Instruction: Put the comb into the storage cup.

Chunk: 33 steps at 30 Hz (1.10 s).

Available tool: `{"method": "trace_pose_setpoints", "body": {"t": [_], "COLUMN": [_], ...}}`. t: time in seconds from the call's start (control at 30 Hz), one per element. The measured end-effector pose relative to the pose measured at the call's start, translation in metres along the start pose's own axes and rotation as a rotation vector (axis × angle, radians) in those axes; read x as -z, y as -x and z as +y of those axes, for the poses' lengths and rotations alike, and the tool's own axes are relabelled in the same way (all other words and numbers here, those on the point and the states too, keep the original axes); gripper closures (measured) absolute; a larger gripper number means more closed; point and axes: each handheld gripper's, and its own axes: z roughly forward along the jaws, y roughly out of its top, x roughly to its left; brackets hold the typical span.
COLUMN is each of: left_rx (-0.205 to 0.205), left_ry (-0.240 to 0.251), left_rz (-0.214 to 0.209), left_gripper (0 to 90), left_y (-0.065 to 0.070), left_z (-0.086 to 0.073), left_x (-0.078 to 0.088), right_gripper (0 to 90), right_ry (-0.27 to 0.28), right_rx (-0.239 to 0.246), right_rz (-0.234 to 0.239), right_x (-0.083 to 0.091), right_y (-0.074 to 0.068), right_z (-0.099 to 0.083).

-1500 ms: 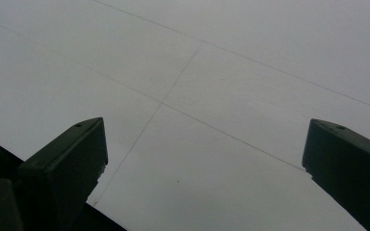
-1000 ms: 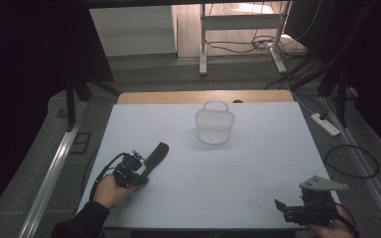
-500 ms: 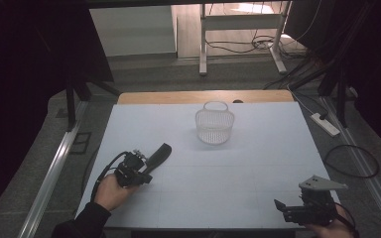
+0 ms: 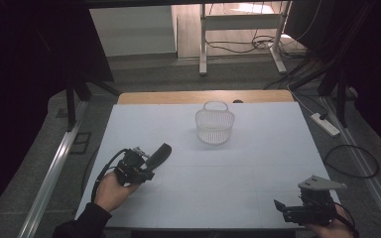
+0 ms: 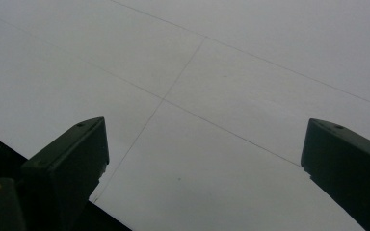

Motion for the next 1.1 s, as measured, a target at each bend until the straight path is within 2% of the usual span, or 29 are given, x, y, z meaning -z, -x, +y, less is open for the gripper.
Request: {"method": "trace_pose_setpoints", "body": {"t": [0.1, 0.33, 0.63, 0.7, 0.73, 0.8, 0.93, 1.1], "left_rx": [0.011, 0.041, 0.078, 0.082, 0.097, 0.090, 0.101, 0.093], "left_ry": [0.007, 0.032, 0.066, 0.070, 0.073, 0.063, 0.076, 0.102], "left_rz": [0.007, 0.049, 0.065, 0.063, 0.049, 0.046, 0.041, 0.075], "left_gripper": [74.0, 51.8, 23.8, 17.5, 14.7, 8.5, 2.5, 0.0], "left_y": [-0.001, -0.010, -0.023, -0.024, -0.028, -0.030, -0.033, -0.034], "left_z": [0.000, -0.002, -0.007, -0.008, -0.009, -0.010, -0.012, -0.014], "left_x": [0.002, 0.008, 0.012, 0.012, 0.012, 0.011, 0.012, 0.013], "right_gripper": [3.4, 3.6, 3.6, 3.6, 3.5, 3.4, 2.7, 1.4], "right_ry": [-0.001, -0.003, 0.001, 0.003, 0.007, 0.014, 0.025, 0.039], "right_rx": [0.000, -0.001, -0.001, 0.000, 0.001, 0.004, 0.005, 0.005], "right_rz": [0.000, -0.002, -0.002, -0.002, -0.002, -0.003, -0.005, -0.008], "right_x": [0.000, 0.000, 0.000, 0.000, 0.001, 0.001, 0.002, 0.004], "right_y": [0.000, 0.000, 0.000, 0.000, 0.000, -0.001, -0.001, 0.000], "right_z": [0.000, 0.000, 0.000, 0.000, 0.000, 0.000, -0.001, -0.001]}}
